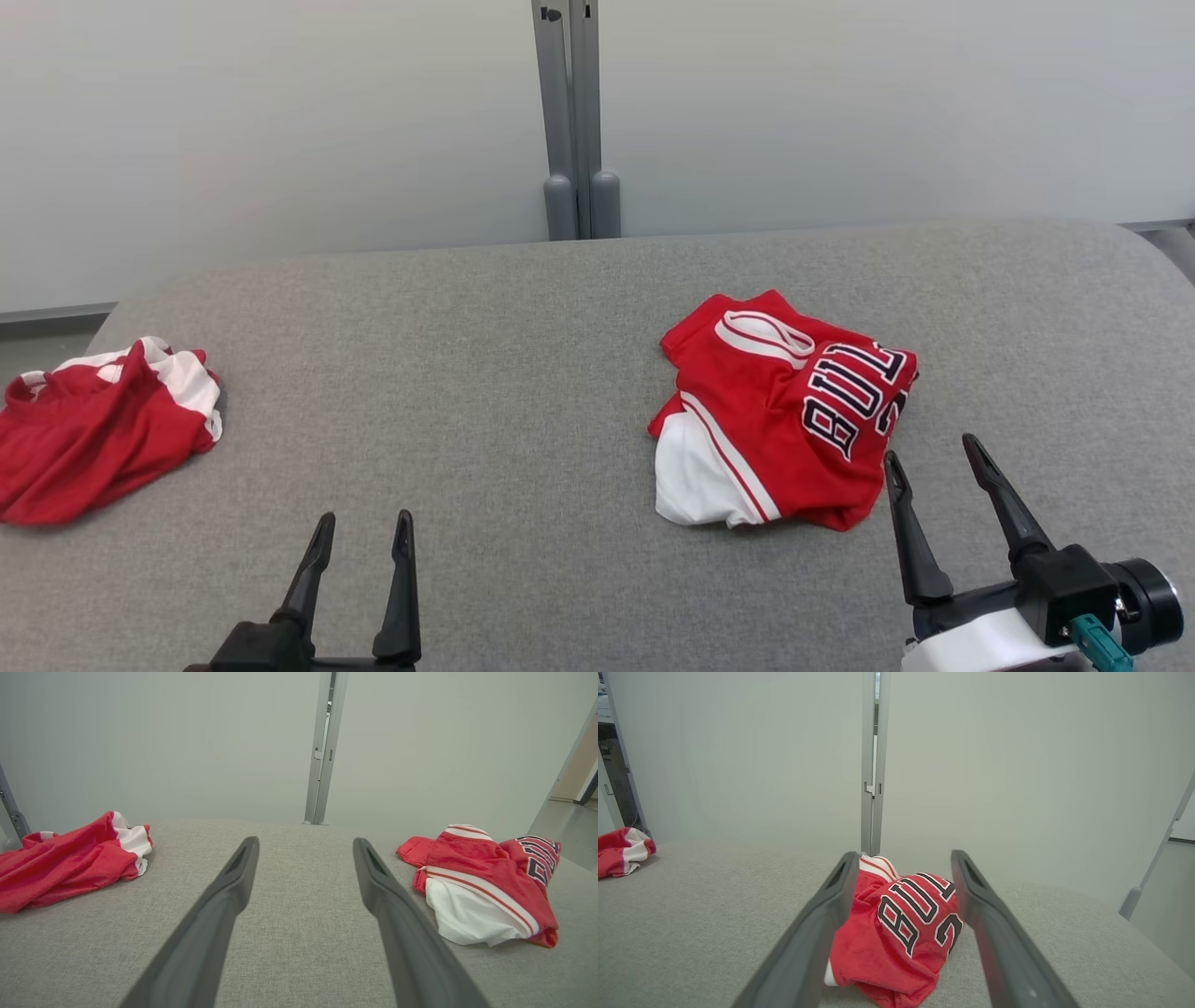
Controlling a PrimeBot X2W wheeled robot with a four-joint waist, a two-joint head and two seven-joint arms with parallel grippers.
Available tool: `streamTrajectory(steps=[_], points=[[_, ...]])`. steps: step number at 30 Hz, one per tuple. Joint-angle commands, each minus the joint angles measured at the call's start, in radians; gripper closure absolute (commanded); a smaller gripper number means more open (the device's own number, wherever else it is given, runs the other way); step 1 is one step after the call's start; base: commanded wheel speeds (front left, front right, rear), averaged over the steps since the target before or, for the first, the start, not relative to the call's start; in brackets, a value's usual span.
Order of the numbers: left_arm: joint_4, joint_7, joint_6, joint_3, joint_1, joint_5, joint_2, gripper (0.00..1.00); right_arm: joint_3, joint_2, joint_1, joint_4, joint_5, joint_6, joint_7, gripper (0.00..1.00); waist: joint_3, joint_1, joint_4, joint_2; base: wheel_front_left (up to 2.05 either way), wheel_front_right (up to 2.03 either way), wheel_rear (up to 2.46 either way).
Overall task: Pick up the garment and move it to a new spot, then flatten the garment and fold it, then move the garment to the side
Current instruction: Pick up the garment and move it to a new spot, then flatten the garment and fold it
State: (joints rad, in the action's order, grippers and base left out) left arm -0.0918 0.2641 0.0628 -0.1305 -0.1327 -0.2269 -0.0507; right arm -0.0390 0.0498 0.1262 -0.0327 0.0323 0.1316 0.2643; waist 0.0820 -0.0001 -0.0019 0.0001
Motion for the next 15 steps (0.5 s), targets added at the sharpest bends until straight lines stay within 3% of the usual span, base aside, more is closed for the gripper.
streamTrajectory(steps=[1,15], points=[[0.011,0.0,-0.003,-0.002,-0.018,-0.002,-0.001,0.0,0.006,0.001,0.015,0.001,-0.006,-0.002,0.0,0.0,0.02,0.0001,0.006,-0.0001,0.0,0.0,0.0],[0.012,0.0,-0.016,-0.044,-0.045,0.021,-0.001,0.0,-0.011,0.001,0.029,0.022,-0.029,-0.002,0.0,0.0,0.03,0.0001,-0.007,-0.0001,0.0,0.0,0.0]])
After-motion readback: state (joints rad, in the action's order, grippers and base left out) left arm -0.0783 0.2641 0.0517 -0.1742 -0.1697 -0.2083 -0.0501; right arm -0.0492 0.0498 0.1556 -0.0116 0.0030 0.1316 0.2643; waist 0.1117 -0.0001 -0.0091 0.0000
